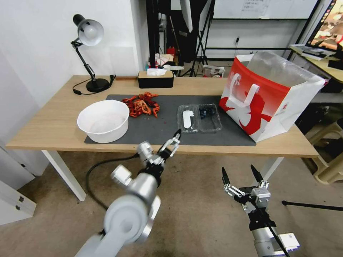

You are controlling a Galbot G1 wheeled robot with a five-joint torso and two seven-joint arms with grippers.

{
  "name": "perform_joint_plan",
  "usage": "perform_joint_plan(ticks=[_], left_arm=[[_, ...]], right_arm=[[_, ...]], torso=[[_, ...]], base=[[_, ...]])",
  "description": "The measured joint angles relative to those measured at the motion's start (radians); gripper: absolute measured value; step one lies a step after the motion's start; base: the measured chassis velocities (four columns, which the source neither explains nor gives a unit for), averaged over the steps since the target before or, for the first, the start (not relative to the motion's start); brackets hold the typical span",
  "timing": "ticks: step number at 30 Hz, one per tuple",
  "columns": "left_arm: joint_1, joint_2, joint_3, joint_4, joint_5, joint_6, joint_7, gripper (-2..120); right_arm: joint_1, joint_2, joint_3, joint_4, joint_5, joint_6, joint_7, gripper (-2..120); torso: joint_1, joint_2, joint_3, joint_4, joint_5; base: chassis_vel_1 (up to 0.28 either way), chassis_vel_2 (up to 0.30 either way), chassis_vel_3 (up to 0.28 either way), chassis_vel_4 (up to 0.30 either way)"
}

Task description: Close the takeout container lid, then place the container into the takeout bag.

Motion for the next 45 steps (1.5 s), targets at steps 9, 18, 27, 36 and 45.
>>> perform_joint_plan(ticks=[9, 18, 27, 36, 45], left_arm=[[-0.239, -0.062, 0.111, 0.164, -0.056, 0.023, -0.157, 100], [-0.334, -0.132, 0.156, 0.259, -0.084, 0.033, -0.255, 100], [-0.344, -0.219, 0.18, 0.35, -0.067, 0.032, -0.281, 100], [-0.376, -0.294, 0.183, 0.43, -0.04, 0.023, -0.285, 100], [-0.384, -0.324, 0.18, 0.475, -0.018, 0.012, -0.283, 100]], right_arm=[[0.005, 0.024, -0.003, -0.017, -0.017, 0.004, 0.001, 100], [0.02, 0.038, -0.02, -0.036, -0.038, 0.008, 0.012, 100], [0.021, 0.038, -0.022, -0.03, -0.033, 0.014, 0.018, 100], [0.016, 0.031, -0.018, -0.026, -0.026, 0.023, 0.017, 100], [0.017, 0.029, -0.016, -0.029, -0.02, 0.027, 0.015, 100]], torso=[[0.0, 0.0, 0.0, 0.0001, 0.0001], [0.0, 0.0, 0.0, 0.0001, 0.0001], [0.0, 0.0, 0.0, 0.0002, 0.0001], [0.0, 0.0, 0.0, 0.0001, 0.0001], [0.0, 0.0, 0.0, 0.0001, 0.0]], base=[[0.0, 0.0, 0.0, 0.0], [0.0, 0.0, 0.0, 0.0], [0.0, 0.0, 0.0, 0.0], [0.0, 0.0, 0.0, 0.0], [0.0, 0.0, 0.0, 0.0]])
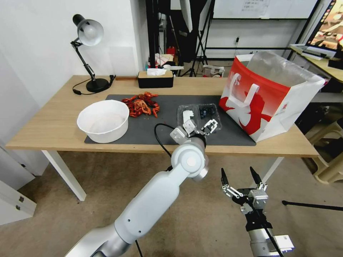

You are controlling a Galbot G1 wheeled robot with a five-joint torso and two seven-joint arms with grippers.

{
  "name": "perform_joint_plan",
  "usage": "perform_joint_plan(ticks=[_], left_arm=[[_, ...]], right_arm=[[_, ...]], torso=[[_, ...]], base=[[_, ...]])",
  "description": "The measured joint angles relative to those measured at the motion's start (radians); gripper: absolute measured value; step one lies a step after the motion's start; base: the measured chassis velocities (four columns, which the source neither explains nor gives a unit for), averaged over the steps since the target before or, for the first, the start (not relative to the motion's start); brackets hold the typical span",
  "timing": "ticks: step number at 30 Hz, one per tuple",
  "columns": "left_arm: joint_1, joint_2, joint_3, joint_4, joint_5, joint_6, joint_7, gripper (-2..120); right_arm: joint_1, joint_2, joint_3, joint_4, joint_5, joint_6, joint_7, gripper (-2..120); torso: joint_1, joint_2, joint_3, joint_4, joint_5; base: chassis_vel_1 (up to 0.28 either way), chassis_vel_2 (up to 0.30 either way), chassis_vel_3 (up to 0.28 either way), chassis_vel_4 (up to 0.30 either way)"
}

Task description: Close the takeout container lid, then place the container into the takeout bag.

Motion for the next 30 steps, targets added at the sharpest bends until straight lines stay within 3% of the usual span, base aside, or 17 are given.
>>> perform_joint_plan(ticks=[30], left_arm=[[-0.029, -0.027, -0.016, 0.093, 0.025, -0.003, 0.007, 100]], right_arm=[[0.006, 0.0, 0.0, -0.008, 0.0, 0.004, 0.0, 100]], torso=[[0.0, 0.0, 0.0, 0.0, -0.0001]], base=[[0.0, 0.0, 0.0, 0.0]])
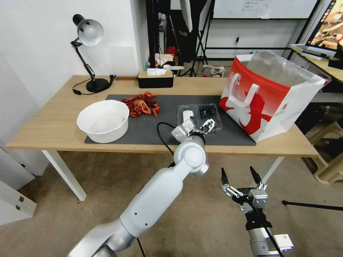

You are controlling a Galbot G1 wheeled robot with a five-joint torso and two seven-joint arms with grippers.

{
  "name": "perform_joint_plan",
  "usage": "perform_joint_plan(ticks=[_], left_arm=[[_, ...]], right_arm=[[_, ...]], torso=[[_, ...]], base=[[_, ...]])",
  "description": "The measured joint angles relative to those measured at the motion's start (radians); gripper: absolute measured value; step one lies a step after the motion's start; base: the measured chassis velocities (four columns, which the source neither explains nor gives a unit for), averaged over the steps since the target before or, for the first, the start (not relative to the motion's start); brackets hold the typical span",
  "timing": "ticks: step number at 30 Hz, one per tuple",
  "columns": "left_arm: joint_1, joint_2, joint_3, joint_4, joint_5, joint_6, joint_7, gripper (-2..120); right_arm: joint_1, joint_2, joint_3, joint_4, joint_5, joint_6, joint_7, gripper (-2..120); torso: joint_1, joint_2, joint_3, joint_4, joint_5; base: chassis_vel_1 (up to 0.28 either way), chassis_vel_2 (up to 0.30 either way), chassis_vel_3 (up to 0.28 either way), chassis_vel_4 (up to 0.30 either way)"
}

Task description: Close the takeout container lid, then place the container into the takeout bag.

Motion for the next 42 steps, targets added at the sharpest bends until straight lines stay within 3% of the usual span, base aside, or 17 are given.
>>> perform_joint_plan(ticks=[17, 30, 42], left_arm=[[-0.001, -0.013, -0.028, 0.037, 0.009, -0.016, 0.015, 100], [0.031, 0.011, -0.065, -0.005, 0.007, -0.032, 0.021, 100], [0.054, -0.013, -0.1, -0.019, 0.008, -0.056, 0.076, 100]], right_arm=[[-0.002, 0.0, -0.003, -0.01, 0.0, 0.015, -0.002, 100], [0.003, 0.002, -0.017, -0.015, -0.011, 0.018, -0.004, 100], [-0.006, 0.0, -0.017, -0.01, -0.016, 0.02, -0.005, 100]], torso=[[0.0, 0.0, 0.0, -0.0003, -0.0002], [0.0, 0.0, 0.0, 0.0002, 0.0002], [0.0, 0.0, 0.0, 0.0001, -0.0001]], base=[[0.0, 0.0, 0.0, 0.0], [0.0, 0.0, 0.0, 0.0], [0.0, 0.0, 0.0, 0.0]])
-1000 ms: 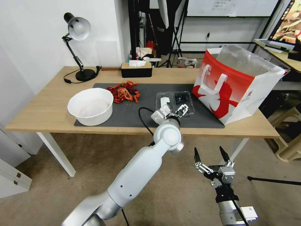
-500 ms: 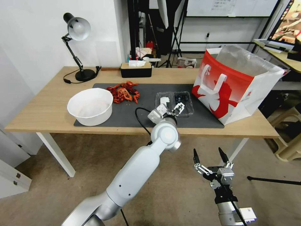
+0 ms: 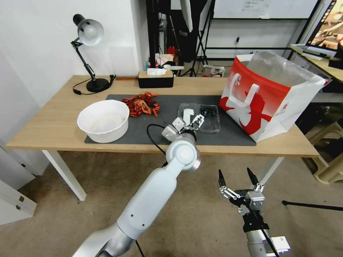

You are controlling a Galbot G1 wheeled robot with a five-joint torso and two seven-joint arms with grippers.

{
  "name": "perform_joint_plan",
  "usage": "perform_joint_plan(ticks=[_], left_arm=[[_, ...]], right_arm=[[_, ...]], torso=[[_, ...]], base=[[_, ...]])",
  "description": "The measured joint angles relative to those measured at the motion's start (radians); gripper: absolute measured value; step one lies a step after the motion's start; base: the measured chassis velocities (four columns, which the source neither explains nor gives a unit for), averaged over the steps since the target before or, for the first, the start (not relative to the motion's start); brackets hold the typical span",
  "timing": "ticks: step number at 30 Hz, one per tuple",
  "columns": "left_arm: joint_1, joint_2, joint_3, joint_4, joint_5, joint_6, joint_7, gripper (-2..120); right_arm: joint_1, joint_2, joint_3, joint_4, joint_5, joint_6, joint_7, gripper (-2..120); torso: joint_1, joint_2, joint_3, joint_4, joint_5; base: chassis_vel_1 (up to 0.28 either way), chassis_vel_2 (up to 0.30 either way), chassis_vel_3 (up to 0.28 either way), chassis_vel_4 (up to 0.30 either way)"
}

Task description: Close the takeout container lid, then place the container into the takeout bag.

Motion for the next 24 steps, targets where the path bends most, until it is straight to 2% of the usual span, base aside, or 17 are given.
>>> perform_joint_plan(ticks=[8, 9, 15, 18, 20, 22, 24], left_arm=[[0.018, 0.006, 0.009, -0.022, 0.037, -0.017, 0.06, 100], [0.023, 0.017, 0.02, -0.028, 0.057, -0.018, 0.089, 100], [0.024, 0.038, 0.04, -0.03, 0.105, -0.021, 0.146, 100], [0.018, 0.059, 0.059, -0.027, 0.15, -0.025, 0.202, 100], [0.017, 0.063, 0.063, -0.027, 0.159, -0.026, 0.211, 100], [0.017, 0.085, 0.085, -0.028, 0.219, -0.033, 0.255, 100], [0.017, 0.095, 0.096, -0.028, 0.246, -0.037, 0.274, 100]], right_arm=[[-0.004, -0.003, 0.002, 0.0, 0.0, 0.008, -0.001, 100], [-0.004, -0.004, 0.002, 0.0, -0.003, 0.011, 0.0, 100], [-0.005, -0.004, 0.002, -0.001, -0.005, 0.014, 0.002, 100], [-0.006, -0.004, 0.003, -0.001, -0.007, 0.016, 0.002, 100], [-0.006, -0.004, 0.003, -0.001, -0.007, 0.017, 0.002, 100], [-0.007, -0.003, 0.004, -0.001, -0.008, 0.019, 0.003, 100], [-0.007, -0.003, 0.004, -0.001, -0.008, 0.02, 0.003, 100]], torso=[[0.0, 0.0, 0.0, -0.0001, 0.0], [0.0, 0.0, 0.0, -0.0001, 0.0], [0.0, 0.0, 0.0, -0.0001, 0.0001], [0.0, 0.0, 0.0, -0.0002, 0.0], [0.0, 0.0, 0.0, -0.0002, 0.0], [0.0, 0.0, 0.0, -0.0001, 0.0], [0.0, 0.0, 0.0, -0.0002, 0.0]], base=[[0.0, 0.0, 0.0, 0.0], [0.0, 0.0, 0.0, 0.0], [0.0, 0.0, 0.0, 0.0], [0.0, 0.0, 0.0, 0.0], [0.0, 0.0, 0.0, 0.0], [0.0, 0.0, 0.0, 0.0], [0.0, 0.0, 0.0, 0.0]])
